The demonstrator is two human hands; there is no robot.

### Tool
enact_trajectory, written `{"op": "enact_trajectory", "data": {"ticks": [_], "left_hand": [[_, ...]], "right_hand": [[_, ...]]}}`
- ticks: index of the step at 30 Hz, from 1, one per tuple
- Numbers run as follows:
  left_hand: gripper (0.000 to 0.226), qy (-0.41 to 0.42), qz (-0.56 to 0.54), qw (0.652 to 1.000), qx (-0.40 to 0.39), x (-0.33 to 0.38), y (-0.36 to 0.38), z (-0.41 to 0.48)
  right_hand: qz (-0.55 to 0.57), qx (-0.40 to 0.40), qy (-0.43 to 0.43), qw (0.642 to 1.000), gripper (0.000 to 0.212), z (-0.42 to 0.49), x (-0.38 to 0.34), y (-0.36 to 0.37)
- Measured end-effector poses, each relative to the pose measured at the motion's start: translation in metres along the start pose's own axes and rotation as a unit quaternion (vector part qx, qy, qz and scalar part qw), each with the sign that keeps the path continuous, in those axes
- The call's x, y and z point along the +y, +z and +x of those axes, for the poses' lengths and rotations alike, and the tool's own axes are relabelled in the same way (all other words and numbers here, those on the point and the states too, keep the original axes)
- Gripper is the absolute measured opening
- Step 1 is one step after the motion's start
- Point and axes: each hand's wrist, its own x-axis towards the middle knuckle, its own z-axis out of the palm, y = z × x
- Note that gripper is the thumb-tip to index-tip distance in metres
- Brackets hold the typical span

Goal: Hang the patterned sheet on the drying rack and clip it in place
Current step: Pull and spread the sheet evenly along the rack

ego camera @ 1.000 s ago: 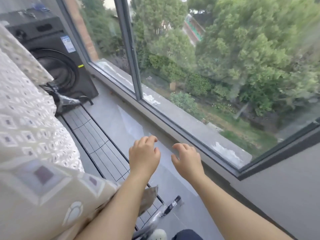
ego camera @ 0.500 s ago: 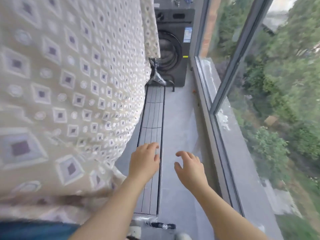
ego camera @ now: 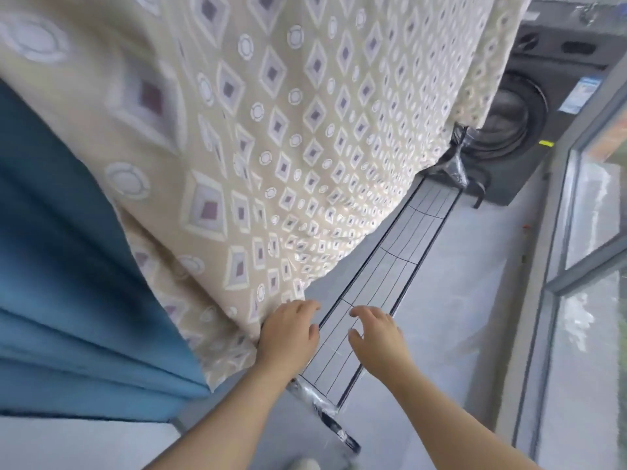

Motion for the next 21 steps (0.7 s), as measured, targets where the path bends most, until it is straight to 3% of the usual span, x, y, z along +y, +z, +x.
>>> {"op": "enact_trajectory", "data": {"ticks": [3,6,10,13,16,18,20,21], "left_hand": [[0.038,-0.003,-0.052,0.998,0.037,-0.019,-0.004,-0.016],[0.038,0.024,-0.091,0.985,0.148,-0.036,-0.006,-0.03],[0.027,0.051,-0.046,0.963,0.259,-0.054,-0.016,-0.048],[0.019,0.012,-0.031,0.948,0.318,-0.069,-0.024,-0.058],[0.016,-0.109,-0.099,0.917,0.372,-0.075,-0.03,-0.072],[0.025,-0.261,-0.197,0.861,0.389,-0.077,-0.034,-0.075],[0.04,-0.382,-0.261,0.812,0.356,-0.083,-0.037,-0.07],[0.049,-0.403,-0.281,0.805,0.334,-0.087,-0.036,-0.067]], "right_hand": [[-0.003,-0.009,-0.03,1.0,0.037,0.003,-0.015,0.003],[-0.008,-0.022,-0.048,0.999,0.036,0.004,-0.028,0.007],[-0.005,-0.046,-0.049,0.998,0.038,0.004,-0.044,0.021],[0.001,-0.062,-0.062,0.996,0.037,0.005,-0.056,0.033],[-0.001,-0.082,-0.082,0.993,0.036,0.008,-0.063,0.038],[0.0,-0.096,-0.102,0.99,0.037,0.015,-0.065,0.036],[0.005,-0.11,-0.118,0.987,0.037,0.023,-0.066,0.031],[0.005,-0.118,-0.124,0.985,0.036,0.027,-0.066,0.028]]}}
